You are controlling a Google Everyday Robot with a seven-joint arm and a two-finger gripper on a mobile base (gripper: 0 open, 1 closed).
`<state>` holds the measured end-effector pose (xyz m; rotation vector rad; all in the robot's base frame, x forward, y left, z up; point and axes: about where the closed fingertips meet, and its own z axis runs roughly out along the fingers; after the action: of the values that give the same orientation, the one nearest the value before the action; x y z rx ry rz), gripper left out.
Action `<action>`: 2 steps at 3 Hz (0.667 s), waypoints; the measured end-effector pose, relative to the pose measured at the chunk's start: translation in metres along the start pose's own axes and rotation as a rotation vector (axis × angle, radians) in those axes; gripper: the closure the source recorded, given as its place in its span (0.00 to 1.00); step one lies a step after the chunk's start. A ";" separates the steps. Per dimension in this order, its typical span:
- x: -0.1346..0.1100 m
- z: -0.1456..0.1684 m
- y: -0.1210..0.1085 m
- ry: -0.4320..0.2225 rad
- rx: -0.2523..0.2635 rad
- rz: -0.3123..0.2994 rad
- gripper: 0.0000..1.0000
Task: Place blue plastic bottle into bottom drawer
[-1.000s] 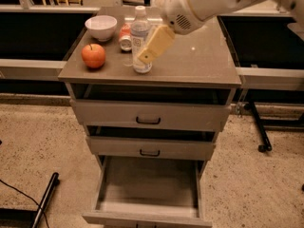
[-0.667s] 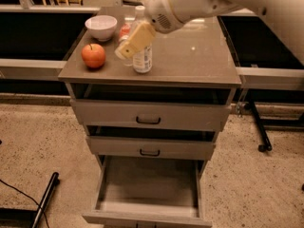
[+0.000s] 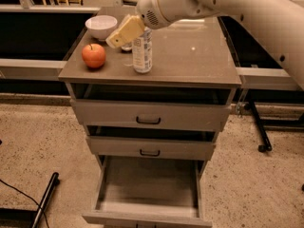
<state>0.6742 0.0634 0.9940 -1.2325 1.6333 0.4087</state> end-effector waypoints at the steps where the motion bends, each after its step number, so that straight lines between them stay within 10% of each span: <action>1: -0.001 -0.008 -0.020 -0.044 0.028 0.014 0.00; 2: 0.003 -0.002 -0.029 -0.045 0.022 0.026 0.00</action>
Offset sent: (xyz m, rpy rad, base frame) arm 0.0396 -0.0155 0.0006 0.0546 0.0098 -0.0186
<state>0.6983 0.0483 1.0003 -1.1785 1.6131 0.4302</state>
